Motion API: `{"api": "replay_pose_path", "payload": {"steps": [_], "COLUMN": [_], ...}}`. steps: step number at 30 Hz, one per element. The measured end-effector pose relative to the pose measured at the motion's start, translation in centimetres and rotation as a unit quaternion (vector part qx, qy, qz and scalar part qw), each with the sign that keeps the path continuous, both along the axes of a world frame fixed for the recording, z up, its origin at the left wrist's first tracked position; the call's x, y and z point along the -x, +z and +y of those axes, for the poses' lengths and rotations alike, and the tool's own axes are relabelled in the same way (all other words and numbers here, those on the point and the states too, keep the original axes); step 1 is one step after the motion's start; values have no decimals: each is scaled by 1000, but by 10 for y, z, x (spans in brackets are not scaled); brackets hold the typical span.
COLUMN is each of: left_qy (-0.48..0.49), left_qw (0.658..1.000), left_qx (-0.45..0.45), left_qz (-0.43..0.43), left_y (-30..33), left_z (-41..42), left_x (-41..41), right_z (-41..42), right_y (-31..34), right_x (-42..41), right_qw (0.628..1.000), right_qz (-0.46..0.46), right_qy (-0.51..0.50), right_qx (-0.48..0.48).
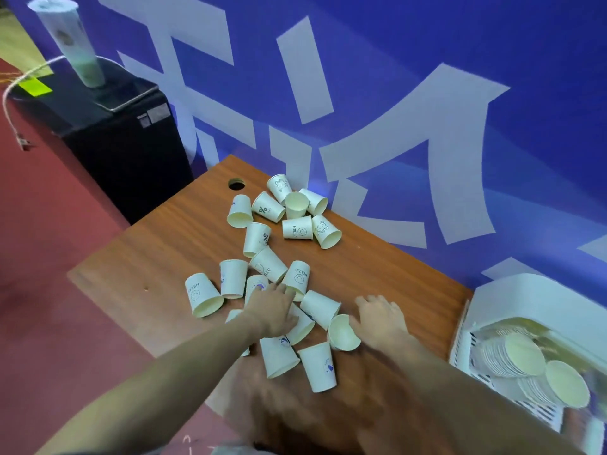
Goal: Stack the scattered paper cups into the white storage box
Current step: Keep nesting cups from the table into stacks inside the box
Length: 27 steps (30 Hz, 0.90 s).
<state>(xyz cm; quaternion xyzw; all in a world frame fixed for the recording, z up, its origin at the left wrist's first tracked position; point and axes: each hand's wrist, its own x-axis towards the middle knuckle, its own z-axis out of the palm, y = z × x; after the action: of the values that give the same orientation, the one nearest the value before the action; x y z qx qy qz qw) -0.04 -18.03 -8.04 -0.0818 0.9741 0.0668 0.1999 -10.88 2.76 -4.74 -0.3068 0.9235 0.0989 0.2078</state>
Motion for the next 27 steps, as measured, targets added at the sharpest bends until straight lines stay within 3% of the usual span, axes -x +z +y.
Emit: {"api": "replay_pose_path", "payload": {"steps": [5,12,27], "left_qy": [-113,-173,-136], "left_qw": [991,980,984], "left_qx": [50,66,106], "left_qz": [-42,-66,-49], "left_y": [-9,-17,-1], "left_z": [19,22,28], "left_x": [14,29,22], "right_z": [10,10,23], "right_y": [-24,-36,-23], "right_x": [0,7,2], "right_qw": [998,997,998], "right_qz": [-29,-58,-33], "right_qy": [-29,-30,-51], "right_qx": [-39,-32,31]}}
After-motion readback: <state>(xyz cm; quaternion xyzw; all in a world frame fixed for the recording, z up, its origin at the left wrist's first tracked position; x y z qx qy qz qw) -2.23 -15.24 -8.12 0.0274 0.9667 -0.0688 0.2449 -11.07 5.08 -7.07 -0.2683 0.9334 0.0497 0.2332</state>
